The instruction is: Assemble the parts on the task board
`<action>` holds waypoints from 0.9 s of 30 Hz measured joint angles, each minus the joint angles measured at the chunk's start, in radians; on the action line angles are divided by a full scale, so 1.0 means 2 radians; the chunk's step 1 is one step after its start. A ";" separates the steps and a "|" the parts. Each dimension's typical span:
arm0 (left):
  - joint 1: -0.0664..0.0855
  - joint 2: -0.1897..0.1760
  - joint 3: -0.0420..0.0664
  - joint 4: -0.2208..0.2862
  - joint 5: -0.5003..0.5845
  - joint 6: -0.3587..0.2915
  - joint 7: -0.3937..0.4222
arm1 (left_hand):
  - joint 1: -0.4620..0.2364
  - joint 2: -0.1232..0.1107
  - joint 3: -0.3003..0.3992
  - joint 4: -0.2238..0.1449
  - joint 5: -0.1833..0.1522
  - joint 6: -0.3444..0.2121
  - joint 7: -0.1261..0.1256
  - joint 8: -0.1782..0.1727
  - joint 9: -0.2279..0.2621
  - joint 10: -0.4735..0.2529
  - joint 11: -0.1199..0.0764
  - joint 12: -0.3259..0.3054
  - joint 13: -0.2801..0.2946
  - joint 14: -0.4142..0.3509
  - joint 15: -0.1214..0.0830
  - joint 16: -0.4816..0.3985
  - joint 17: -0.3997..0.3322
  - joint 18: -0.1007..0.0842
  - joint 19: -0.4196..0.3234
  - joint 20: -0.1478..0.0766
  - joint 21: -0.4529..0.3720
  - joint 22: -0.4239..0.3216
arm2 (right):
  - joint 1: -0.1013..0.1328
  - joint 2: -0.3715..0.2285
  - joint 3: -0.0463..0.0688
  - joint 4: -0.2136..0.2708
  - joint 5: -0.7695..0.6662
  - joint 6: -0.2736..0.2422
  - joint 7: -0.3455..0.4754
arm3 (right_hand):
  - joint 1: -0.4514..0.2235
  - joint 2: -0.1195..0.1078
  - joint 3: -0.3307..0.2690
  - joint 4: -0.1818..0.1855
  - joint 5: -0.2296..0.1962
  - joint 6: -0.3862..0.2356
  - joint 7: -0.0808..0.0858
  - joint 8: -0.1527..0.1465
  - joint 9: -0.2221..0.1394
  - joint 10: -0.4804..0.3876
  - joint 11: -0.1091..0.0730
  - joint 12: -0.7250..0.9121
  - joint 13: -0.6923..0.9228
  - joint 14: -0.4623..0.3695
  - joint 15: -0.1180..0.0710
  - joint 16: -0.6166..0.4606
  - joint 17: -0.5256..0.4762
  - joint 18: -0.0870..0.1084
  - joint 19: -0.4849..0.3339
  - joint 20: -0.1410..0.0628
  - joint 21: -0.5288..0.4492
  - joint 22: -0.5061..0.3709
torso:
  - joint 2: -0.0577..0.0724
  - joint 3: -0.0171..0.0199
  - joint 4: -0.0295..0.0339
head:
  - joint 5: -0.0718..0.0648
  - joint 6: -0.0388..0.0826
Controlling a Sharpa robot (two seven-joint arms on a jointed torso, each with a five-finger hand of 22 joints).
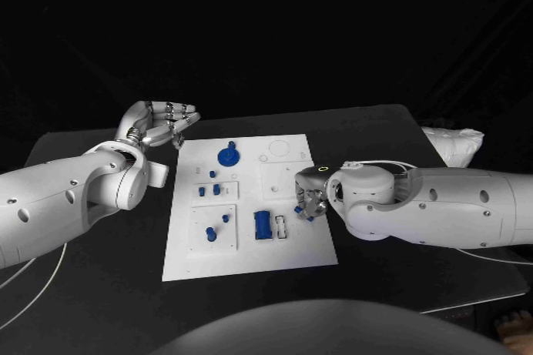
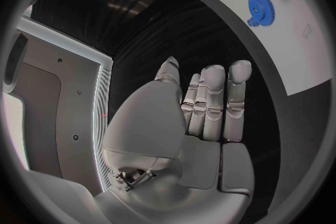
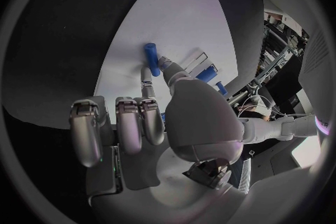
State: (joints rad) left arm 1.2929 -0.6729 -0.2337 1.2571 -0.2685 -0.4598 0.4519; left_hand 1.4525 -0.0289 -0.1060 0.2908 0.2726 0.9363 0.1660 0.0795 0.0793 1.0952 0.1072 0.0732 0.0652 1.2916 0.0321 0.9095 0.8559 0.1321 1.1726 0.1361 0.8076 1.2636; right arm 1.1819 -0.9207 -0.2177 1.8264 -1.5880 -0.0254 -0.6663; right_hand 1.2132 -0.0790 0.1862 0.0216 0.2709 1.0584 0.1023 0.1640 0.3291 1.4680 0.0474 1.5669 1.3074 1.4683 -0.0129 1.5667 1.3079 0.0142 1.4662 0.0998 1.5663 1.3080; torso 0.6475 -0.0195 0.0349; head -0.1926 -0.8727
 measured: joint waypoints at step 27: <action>0.000 -0.002 0.000 0.000 0.000 0.001 -0.001 | 0.000 0.000 0.000 0.000 0.000 0.000 0.000 0.000 0.000 0.000 0.000 0.000 0.000 0.000 0.000 0.000 0.000 0.000 0.000 0.000 0.000 0.000 | -0.004 -0.017 -0.002 0.013 0.033 -0.039 0.004 | 0.029 0.033 0.056 -0.030 0.081 0.002 0.005 0.001 0.008 0.000 0.000 0.000 0.000 0.000 0.000 0.000 0.000 0.000 0.000 0.000 0.000 0.000 | 0.000 0.0002 0.0003 | 0.004 0.000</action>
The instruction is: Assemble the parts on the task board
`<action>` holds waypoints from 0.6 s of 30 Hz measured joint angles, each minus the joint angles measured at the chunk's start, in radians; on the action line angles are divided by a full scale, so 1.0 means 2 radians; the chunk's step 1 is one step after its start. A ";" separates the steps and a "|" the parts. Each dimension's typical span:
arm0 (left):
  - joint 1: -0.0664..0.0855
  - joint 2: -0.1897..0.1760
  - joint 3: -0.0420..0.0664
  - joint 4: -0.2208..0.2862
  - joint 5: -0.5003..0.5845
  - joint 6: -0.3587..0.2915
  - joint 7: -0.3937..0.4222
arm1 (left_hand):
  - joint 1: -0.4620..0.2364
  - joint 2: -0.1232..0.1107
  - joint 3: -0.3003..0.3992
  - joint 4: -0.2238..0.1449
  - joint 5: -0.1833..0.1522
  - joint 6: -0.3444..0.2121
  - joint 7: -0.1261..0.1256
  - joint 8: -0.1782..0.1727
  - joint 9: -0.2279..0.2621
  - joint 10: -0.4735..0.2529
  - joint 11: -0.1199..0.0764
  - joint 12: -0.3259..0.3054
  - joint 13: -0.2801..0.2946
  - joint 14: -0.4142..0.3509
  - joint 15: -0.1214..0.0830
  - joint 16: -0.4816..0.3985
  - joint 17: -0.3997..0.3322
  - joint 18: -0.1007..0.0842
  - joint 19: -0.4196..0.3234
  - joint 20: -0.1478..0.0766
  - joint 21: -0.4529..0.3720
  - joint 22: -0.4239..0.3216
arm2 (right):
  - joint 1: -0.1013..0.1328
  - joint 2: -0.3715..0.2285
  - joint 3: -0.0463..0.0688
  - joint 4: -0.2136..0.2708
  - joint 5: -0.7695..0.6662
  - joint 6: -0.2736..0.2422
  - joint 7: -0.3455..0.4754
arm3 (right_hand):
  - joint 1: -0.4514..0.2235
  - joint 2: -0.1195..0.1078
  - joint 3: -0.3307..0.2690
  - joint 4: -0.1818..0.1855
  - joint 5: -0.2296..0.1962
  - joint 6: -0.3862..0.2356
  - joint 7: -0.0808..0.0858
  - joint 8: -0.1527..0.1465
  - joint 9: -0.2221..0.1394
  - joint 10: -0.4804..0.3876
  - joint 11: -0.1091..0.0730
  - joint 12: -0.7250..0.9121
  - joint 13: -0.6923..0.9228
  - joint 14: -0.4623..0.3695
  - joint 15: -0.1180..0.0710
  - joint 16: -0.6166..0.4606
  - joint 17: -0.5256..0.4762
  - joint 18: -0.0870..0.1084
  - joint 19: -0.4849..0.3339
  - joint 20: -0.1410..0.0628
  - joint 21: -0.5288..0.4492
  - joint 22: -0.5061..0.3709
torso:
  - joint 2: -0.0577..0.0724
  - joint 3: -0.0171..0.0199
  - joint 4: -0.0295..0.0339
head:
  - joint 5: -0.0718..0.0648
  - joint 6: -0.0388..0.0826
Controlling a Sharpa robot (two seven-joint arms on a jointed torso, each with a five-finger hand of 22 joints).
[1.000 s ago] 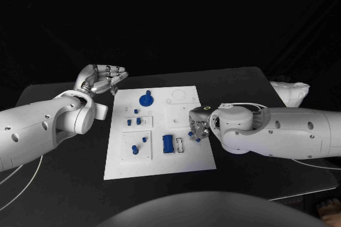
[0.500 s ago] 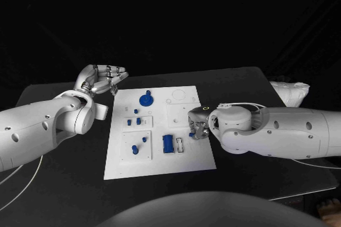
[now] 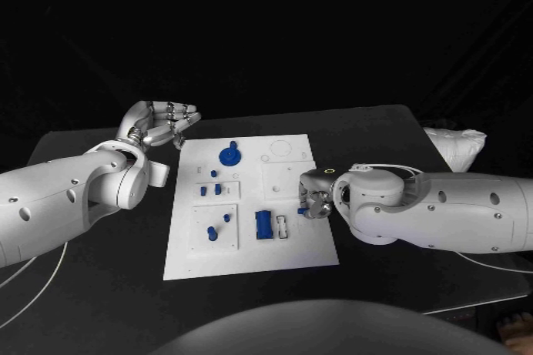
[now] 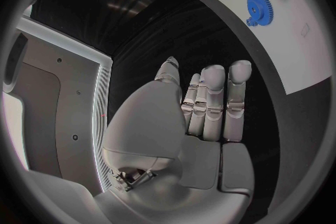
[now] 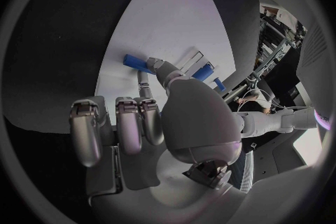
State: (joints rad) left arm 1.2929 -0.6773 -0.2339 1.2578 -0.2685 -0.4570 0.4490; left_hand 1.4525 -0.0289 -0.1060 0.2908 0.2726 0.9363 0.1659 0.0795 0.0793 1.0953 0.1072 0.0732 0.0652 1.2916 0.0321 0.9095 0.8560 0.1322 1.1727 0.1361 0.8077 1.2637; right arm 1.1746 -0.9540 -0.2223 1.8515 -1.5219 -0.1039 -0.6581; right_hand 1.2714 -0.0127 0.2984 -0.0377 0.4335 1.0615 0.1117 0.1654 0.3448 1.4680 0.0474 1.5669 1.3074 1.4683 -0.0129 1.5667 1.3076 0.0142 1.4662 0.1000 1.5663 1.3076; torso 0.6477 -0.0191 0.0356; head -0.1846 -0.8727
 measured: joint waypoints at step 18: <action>0.000 0.001 0.000 -0.001 0.000 0.001 -0.001 | 0.000 0.000 -0.001 0.001 0.000 0.000 0.000 0.000 0.000 0.000 0.000 0.000 0.000 0.000 0.000 0.000 -0.001 0.000 0.000 0.000 -0.003 -0.001 | 0.013 -0.031 -0.006 0.013 0.145 -0.064 -0.010 | -0.023 0.002 0.001 0.013 -0.041 0.017 -0.001 -0.014 -0.015 0.000 0.000 0.000 0.000 0.000 0.000 0.000 0.000 0.000 0.000 0.000 0.000 0.000 | 0.000 -0.0003 -0.0002 | 0.000 0.000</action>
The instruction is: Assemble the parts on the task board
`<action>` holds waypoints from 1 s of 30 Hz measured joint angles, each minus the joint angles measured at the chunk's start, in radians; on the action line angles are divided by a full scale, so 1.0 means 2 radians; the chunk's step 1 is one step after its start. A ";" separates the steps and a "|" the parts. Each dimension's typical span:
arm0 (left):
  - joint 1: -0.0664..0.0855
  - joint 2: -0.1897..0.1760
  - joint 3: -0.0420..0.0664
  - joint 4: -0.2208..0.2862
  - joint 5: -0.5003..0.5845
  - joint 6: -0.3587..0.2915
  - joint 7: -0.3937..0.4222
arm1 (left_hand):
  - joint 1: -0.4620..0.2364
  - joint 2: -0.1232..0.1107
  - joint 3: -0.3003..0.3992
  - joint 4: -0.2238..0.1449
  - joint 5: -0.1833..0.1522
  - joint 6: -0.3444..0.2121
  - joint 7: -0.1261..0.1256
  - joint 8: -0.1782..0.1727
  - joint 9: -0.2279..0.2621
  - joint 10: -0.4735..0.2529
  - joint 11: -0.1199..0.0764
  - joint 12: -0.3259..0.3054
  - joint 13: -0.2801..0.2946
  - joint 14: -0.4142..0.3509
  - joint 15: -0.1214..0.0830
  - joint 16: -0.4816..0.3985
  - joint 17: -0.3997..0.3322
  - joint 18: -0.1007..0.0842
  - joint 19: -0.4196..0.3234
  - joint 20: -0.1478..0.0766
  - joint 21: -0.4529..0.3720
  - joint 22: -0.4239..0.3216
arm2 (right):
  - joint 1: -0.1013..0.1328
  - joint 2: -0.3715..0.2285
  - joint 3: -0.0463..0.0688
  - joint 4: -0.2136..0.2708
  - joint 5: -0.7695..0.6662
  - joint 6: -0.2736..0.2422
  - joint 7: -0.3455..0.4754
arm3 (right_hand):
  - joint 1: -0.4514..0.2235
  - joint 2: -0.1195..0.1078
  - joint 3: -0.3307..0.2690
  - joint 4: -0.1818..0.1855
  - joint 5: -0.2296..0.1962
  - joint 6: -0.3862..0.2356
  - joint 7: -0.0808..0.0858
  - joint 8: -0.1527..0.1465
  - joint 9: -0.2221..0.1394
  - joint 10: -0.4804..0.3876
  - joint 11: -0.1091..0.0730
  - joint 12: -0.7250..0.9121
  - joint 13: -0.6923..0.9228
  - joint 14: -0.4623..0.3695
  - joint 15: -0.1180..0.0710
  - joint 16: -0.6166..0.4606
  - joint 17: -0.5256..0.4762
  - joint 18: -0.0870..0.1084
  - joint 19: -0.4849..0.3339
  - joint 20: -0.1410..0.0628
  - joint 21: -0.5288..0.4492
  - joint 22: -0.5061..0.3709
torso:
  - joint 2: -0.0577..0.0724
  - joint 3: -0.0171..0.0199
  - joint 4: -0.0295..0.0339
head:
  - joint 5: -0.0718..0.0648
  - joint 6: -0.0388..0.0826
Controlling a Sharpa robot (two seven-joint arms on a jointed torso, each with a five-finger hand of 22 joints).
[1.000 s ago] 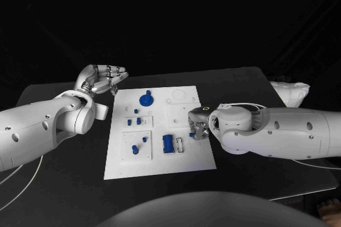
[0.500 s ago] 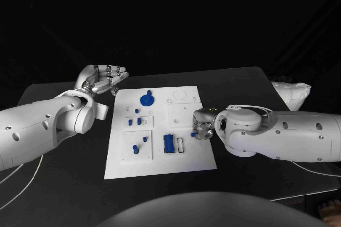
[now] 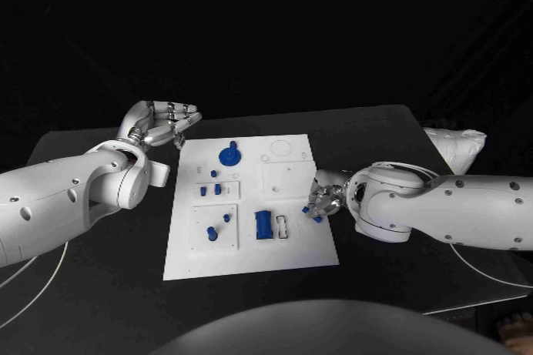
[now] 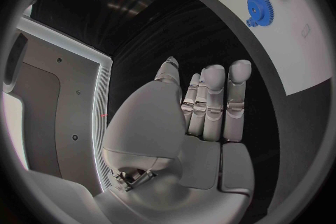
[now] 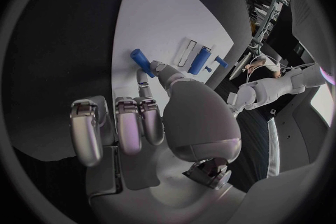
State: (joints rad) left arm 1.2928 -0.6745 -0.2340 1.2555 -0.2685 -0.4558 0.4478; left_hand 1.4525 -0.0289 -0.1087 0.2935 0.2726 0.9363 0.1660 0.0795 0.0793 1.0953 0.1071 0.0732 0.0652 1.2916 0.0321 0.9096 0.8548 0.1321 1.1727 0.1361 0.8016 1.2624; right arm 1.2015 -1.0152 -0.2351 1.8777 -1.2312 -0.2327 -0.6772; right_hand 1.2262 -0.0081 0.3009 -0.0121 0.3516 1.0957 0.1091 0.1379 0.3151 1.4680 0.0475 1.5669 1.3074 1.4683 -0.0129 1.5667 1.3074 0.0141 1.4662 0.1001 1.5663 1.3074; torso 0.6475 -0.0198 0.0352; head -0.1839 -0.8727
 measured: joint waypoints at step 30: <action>0.000 0.001 0.000 0.000 0.000 0.001 -0.001 | 0.000 0.000 0.000 0.000 0.000 0.000 0.000 0.000 0.000 0.000 0.000 0.000 0.000 0.000 0.000 0.000 0.000 0.000 0.000 0.000 0.000 0.000 | 0.015 0.004 0.000 -0.023 0.302 -0.046 0.020 | -0.002 -0.002 0.000 0.000 -0.006 0.003 -0.004 -0.006 -0.003 0.000 0.000 0.000 0.000 0.000 0.000 0.000 0.000 0.000 0.000 0.000 0.000 0.000 | 0.000 -0.0003 -0.0001 | 0.005 0.000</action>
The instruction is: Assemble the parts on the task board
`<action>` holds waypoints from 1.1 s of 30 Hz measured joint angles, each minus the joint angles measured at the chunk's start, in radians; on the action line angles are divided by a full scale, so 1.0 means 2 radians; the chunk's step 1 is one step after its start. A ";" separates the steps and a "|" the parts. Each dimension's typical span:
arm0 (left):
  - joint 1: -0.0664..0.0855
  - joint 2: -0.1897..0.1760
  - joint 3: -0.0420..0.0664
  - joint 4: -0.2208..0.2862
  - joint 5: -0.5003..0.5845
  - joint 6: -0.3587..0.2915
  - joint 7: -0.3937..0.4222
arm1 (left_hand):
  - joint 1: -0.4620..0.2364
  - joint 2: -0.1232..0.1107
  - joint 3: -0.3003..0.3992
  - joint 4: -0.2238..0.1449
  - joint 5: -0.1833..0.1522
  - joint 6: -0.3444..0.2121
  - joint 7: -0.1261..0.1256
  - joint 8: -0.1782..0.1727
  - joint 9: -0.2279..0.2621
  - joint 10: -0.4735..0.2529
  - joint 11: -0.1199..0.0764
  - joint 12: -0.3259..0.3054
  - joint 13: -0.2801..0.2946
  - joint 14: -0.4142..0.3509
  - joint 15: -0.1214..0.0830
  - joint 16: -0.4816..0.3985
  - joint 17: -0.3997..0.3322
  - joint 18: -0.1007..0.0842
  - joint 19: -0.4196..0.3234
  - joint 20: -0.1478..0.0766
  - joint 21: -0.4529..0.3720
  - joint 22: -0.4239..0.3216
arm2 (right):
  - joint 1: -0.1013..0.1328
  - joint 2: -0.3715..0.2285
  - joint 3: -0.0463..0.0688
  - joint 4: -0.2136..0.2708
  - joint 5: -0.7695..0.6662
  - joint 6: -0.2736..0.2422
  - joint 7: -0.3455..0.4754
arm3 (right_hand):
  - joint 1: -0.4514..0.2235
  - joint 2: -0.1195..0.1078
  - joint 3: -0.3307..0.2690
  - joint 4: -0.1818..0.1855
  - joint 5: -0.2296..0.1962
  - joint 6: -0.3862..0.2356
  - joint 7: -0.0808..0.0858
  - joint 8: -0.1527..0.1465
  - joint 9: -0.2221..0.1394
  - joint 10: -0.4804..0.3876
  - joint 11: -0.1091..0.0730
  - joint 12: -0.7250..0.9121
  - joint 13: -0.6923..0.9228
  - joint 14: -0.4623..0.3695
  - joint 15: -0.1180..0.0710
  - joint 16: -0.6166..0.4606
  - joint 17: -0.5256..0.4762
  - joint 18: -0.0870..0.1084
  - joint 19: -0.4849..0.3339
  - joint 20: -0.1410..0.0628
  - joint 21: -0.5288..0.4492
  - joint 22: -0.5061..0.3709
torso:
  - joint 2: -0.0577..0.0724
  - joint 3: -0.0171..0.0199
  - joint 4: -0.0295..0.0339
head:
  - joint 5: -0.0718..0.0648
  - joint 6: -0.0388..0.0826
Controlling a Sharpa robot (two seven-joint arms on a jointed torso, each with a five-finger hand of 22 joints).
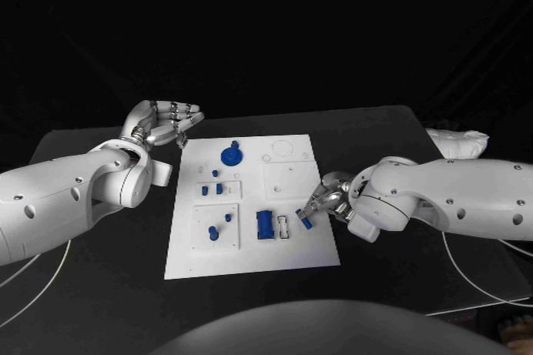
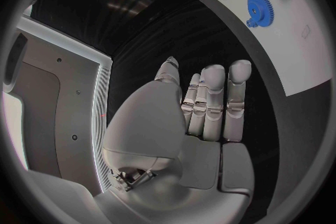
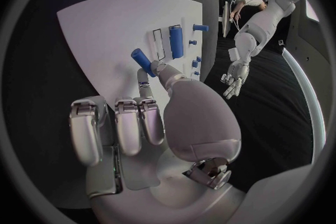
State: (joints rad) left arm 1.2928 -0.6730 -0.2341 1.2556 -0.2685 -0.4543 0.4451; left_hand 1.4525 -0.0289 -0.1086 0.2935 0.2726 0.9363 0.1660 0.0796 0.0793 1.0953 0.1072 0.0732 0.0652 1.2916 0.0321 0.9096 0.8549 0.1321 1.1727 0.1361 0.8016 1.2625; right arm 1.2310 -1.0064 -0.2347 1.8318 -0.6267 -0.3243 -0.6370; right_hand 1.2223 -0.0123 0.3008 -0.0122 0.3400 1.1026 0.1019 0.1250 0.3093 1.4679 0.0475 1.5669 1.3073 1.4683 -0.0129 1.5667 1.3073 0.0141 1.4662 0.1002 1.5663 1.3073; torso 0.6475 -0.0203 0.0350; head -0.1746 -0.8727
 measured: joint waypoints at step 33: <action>0.000 -0.001 0.000 0.000 0.000 0.001 -0.001 | 0.002 0.002 0.000 0.000 0.000 0.000 0.000 0.000 0.000 0.000 0.000 0.000 0.000 0.000 0.000 -0.002 -0.001 0.000 0.000 0.000 0.000 0.000 | -0.018 0.033 0.000 -0.026 0.147 -0.015 0.014 | -0.001 -0.001 -0.001 -0.001 -0.003 0.004 -0.001 0.000 -0.001 -0.002 -0.002 0.000 0.000 0.000 0.000 0.000 0.000 0.000 0.000 0.000 0.000 0.000 | 0.000 0.0002 0.0003 | 0.001 0.000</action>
State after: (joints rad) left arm 1.2929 -0.6744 -0.2342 1.2562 -0.2688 -0.4531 0.4430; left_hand 1.4564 -0.0250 -0.1086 0.2935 0.2726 0.9362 0.1660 0.0795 0.0793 1.0953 0.1071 0.0732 0.0651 1.2917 0.0321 0.9058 0.8539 0.1321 1.1727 0.1361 0.8016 1.2626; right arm 1.1955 -0.9408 -0.2350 1.7804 -0.3323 -0.3544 -0.6096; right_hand 1.2198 -0.0152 0.2995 -0.0135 0.3341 1.1114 0.1008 0.1244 0.3077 1.4642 0.0438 1.5669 1.3074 1.4682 -0.0128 1.5667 1.3079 0.0141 1.4661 0.1002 1.5663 1.3078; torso 0.6477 -0.0198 0.0356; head -0.1724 -0.8727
